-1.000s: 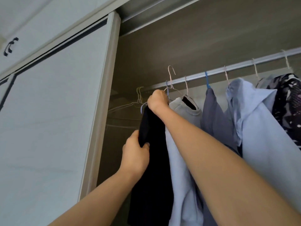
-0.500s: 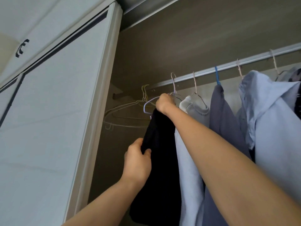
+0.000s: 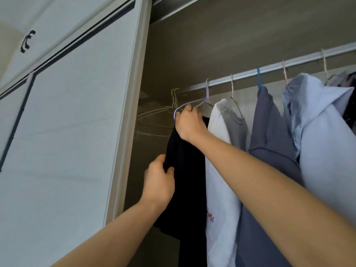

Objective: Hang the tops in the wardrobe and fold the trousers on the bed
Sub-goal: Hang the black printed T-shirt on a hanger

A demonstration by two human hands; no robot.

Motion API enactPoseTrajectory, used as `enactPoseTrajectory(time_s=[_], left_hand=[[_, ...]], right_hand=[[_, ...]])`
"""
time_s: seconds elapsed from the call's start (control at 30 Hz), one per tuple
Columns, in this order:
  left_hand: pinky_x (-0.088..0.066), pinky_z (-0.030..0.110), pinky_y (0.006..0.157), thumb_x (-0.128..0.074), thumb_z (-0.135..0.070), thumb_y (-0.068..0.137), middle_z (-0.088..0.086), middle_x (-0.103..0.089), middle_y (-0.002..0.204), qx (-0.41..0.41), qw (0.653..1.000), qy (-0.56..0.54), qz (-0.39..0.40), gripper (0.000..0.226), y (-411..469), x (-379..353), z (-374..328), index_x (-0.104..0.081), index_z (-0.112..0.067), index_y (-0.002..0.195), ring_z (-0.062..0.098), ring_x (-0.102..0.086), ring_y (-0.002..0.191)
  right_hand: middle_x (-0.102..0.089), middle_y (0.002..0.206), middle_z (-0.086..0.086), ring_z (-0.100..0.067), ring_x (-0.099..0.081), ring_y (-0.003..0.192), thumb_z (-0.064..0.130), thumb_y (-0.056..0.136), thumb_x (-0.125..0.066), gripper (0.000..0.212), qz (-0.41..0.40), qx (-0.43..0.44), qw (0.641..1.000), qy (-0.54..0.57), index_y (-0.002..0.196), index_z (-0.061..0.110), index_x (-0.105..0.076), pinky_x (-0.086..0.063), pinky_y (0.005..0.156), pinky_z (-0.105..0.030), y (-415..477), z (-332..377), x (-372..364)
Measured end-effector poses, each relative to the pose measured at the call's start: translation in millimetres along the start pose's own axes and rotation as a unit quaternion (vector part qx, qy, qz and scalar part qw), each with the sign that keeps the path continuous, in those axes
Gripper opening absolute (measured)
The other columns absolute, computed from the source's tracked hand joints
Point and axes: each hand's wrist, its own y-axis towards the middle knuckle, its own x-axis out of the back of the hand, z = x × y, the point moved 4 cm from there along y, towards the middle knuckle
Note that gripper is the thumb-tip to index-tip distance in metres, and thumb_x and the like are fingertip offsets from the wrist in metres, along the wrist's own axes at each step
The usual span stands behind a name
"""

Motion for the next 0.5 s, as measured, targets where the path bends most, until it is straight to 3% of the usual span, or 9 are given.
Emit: enactPoseTrajectory(time_s=[0.2, 0.3, 0.5], left_hand=[[-0.047, 0.009, 0.057, -0.043, -0.001, 0.1, -0.007, -0.068, 0.089, -0.008, 1.0, 0.01, 0.009, 0.029, -25.0, 13.0, 2.5, -0.061, -0.023, 0.106, 0.001, -0.065, 0.077], [-0.048, 0.008, 0.06, -0.043, -0.002, 0.101, -0.009, -0.067, 0.093, -0.005, 1.0, 0.01, 0.019, 0.028, -41.9, 17.9, 7.9, -0.059, -0.023, 0.111, 0.001, -0.065, 0.081], [-0.044, 0.002, 0.062, -0.047, -0.007, 0.102, -0.015, -0.064, 0.097, 0.019, 1.0, 0.009, 0.02, 0.024, -80.1, 27.9, 19.5, -0.055, -0.026, 0.114, -0.017, -0.058, 0.081]], right_hand=[[-0.023, 0.156, -0.02, -0.035, -0.02, 0.144, 0.032, 0.103, -0.034, 0.06, 0.024, 0.042, 0.998, -0.036, 0.15, -0.001, -0.016, -0.028, 0.115, -0.044, -52.5, 18.6, 4.9], [-0.024, 0.156, -0.018, -0.034, -0.02, 0.144, 0.034, 0.102, -0.036, 0.062, 0.019, 0.084, 0.993, -0.076, 0.151, 0.001, -0.016, -0.029, 0.114, -0.043, -82.6, 25.6, 6.2], [-0.026, 0.156, -0.015, -0.031, -0.019, 0.145, 0.035, 0.102, -0.036, 0.062, 0.032, 0.138, 0.984, -0.109, 0.151, 0.002, -0.017, -0.027, 0.115, -0.042, -136.1, 31.4, 14.2]])
